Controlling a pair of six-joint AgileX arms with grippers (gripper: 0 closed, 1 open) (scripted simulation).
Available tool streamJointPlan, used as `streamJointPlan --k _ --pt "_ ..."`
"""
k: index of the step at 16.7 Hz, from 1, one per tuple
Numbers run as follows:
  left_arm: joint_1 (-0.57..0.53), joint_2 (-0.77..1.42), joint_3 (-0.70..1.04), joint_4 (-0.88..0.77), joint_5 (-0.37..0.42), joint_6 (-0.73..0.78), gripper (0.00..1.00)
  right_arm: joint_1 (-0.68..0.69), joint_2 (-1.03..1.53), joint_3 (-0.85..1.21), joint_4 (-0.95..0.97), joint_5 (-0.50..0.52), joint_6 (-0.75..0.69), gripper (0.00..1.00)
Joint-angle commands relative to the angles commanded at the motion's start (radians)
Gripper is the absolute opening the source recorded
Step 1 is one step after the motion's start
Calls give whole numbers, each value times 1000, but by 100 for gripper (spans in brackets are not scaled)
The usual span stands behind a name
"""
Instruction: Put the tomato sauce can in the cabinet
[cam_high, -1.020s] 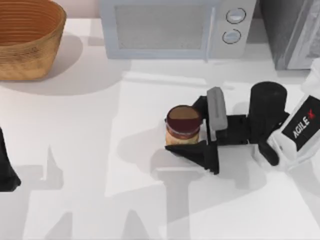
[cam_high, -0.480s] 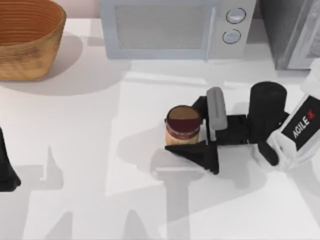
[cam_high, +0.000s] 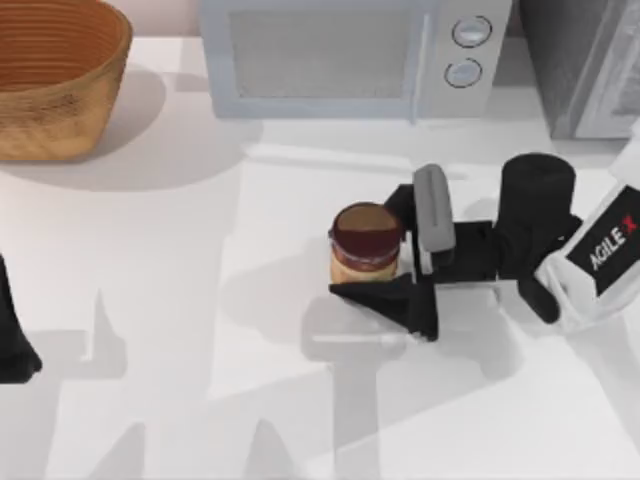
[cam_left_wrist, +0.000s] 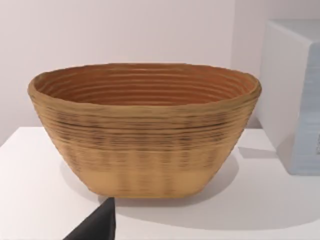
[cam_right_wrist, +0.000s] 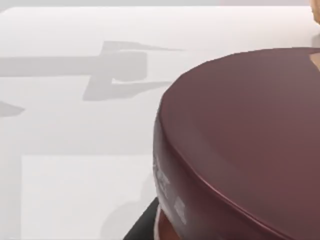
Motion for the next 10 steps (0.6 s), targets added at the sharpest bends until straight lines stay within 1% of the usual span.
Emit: streamJointPlan --k 3,7,10 --pt "0 0 0 0 0 0 100 -2 -123 7 -127 0 4 0" --pt "0 0 0 0 0 0 100 -3 -334 21 -355 -4 11 0" --pt "0 0 0 0 0 0 100 -2 -429 28 -452 -5 10 0"
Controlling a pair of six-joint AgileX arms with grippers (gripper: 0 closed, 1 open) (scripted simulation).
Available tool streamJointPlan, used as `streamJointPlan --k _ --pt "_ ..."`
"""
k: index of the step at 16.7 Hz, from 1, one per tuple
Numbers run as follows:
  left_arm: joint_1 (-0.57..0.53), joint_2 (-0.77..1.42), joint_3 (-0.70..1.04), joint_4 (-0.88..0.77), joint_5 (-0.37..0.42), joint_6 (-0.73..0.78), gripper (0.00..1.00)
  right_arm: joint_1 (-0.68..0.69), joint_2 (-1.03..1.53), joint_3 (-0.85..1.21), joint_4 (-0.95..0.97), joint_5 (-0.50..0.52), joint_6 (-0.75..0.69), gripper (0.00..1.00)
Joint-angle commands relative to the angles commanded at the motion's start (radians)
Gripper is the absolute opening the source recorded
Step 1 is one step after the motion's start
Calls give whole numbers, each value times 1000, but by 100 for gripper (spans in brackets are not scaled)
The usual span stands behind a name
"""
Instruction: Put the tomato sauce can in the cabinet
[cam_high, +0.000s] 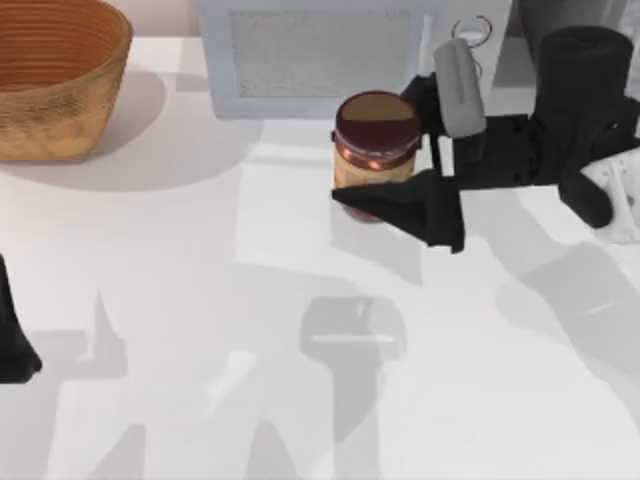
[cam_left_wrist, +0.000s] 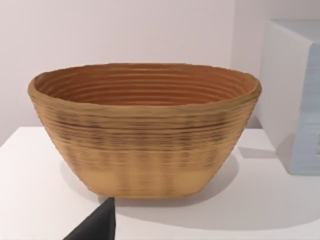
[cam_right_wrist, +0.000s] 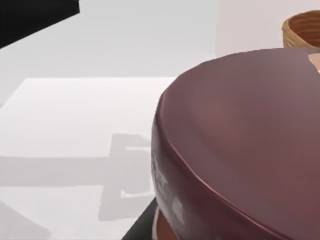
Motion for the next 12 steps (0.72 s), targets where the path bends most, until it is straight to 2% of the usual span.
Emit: streamJointPlan --k 7,12 --pt "0 0 0 0 0 0 100 -1 -19 -6 -12 4 1 0" --pt "0 0 0 0 0 0 100 -33 -230 -113 -81 122 19 0"
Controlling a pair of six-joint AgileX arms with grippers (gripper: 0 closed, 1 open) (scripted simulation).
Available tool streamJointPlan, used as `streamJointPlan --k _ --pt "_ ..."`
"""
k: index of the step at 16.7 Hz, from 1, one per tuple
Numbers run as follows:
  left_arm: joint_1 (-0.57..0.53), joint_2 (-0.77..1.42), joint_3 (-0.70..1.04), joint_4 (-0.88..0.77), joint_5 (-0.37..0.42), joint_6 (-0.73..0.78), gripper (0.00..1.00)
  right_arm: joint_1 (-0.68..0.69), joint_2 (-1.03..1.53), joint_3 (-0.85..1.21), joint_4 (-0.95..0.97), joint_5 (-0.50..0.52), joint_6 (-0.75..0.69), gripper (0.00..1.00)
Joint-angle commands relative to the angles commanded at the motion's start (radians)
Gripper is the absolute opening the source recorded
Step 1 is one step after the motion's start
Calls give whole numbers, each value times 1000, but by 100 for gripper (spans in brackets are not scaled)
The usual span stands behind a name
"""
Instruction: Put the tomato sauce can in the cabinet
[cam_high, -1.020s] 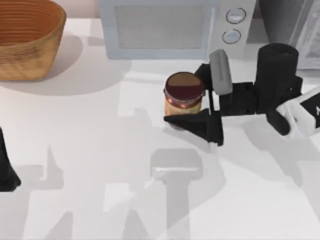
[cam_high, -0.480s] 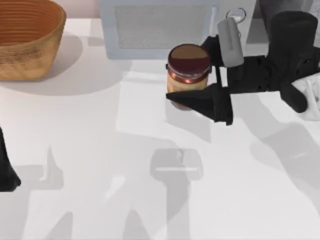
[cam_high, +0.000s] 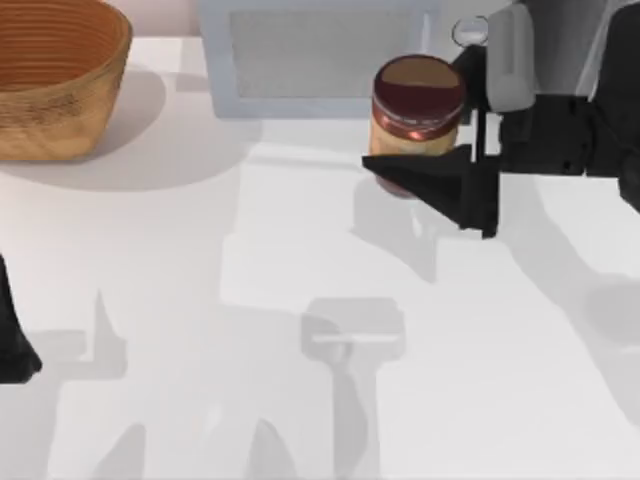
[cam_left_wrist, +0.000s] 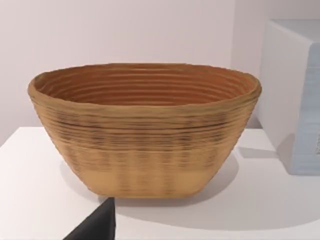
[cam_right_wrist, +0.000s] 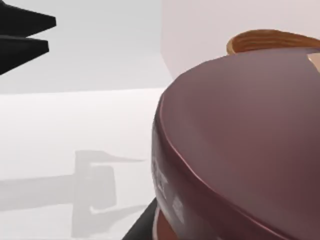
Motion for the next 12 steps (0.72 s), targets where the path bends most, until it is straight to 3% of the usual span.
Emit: streamJointPlan --k 4,12 --pt "0 0 0 0 0 0 100 -63 -347 -171 -114 193 39 0" --pt "0 0 0 0 0 0 100 -221 -1197 -606 -405 684 134 0"
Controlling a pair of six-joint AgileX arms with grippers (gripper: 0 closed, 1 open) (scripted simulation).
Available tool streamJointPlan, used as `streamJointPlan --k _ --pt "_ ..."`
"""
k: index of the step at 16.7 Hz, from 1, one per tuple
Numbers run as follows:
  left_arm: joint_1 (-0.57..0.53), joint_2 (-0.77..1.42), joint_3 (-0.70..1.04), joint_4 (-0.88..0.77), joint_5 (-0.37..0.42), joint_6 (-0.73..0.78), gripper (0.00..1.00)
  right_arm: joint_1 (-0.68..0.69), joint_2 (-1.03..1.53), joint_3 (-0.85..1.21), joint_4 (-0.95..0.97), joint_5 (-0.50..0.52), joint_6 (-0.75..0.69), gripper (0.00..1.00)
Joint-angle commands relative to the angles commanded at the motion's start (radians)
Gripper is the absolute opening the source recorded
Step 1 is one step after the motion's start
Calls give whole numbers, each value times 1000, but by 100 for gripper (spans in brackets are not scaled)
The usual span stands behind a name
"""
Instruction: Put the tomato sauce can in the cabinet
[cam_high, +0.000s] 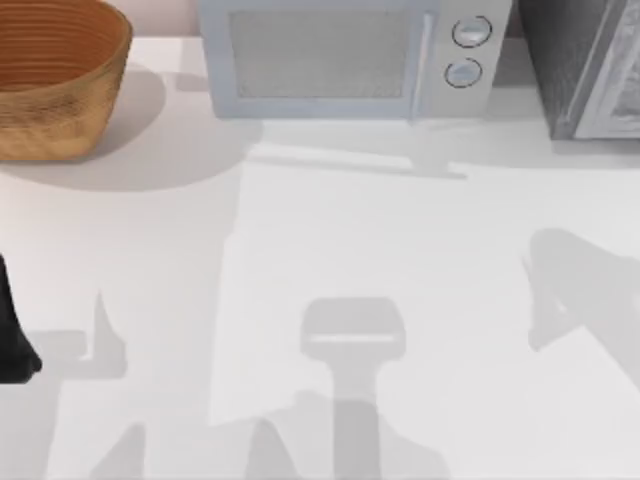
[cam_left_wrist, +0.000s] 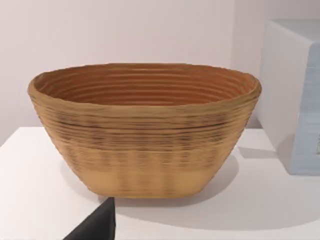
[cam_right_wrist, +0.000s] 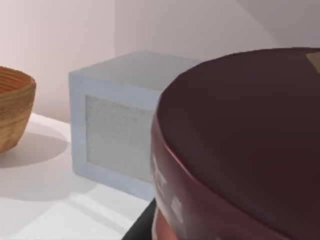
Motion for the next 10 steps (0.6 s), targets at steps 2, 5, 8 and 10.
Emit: streamJointPlan --k 2,5,8,10 --pt "0 0 0 0 0 0 100 -34 -181 -99 -66 111 18 0" --pt "0 0 0 0 0 0 100 -76 -391 -222 -147 249 38 0" --pt "0 0 0 0 0 0 100 -103 -509 -300 -198 337 49 0" --pt "0 0 0 0 0 0 100 -109 -534 -318 -210 357 51 0"
